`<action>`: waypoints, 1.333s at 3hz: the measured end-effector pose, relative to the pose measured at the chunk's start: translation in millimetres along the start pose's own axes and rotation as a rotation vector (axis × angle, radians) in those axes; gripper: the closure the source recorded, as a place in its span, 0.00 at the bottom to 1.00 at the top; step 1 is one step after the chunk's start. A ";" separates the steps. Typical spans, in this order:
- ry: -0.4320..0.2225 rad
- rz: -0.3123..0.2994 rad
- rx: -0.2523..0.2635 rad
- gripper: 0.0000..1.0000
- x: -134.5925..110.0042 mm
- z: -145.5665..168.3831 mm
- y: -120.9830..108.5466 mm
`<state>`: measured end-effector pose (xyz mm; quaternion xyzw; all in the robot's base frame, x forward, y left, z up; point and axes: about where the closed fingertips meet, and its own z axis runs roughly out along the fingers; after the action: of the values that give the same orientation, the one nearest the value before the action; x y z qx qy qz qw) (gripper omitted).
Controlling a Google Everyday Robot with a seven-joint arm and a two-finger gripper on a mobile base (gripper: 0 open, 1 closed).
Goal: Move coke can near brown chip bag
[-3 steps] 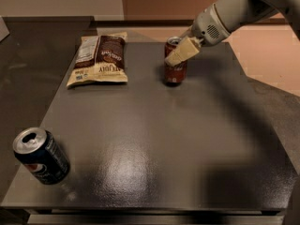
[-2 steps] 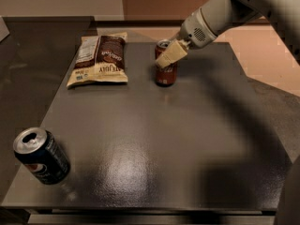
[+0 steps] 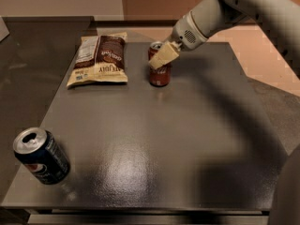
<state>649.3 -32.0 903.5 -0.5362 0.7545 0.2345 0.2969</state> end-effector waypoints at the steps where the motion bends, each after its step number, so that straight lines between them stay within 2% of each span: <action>1: 0.000 0.001 0.000 1.00 -0.4 1.1 0.0; 2: -0.093 -0.022 -0.004 1.00 -31.8 16.9 -3.0; 4: -0.114 -0.045 0.003 1.00 -39.5 27.1 -5.3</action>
Offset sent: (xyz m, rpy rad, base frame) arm 0.0336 0.0734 0.0330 0.2219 -0.1139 0.0409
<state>669.5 11.0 911.6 -0.5383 0.7246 0.2569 0.3452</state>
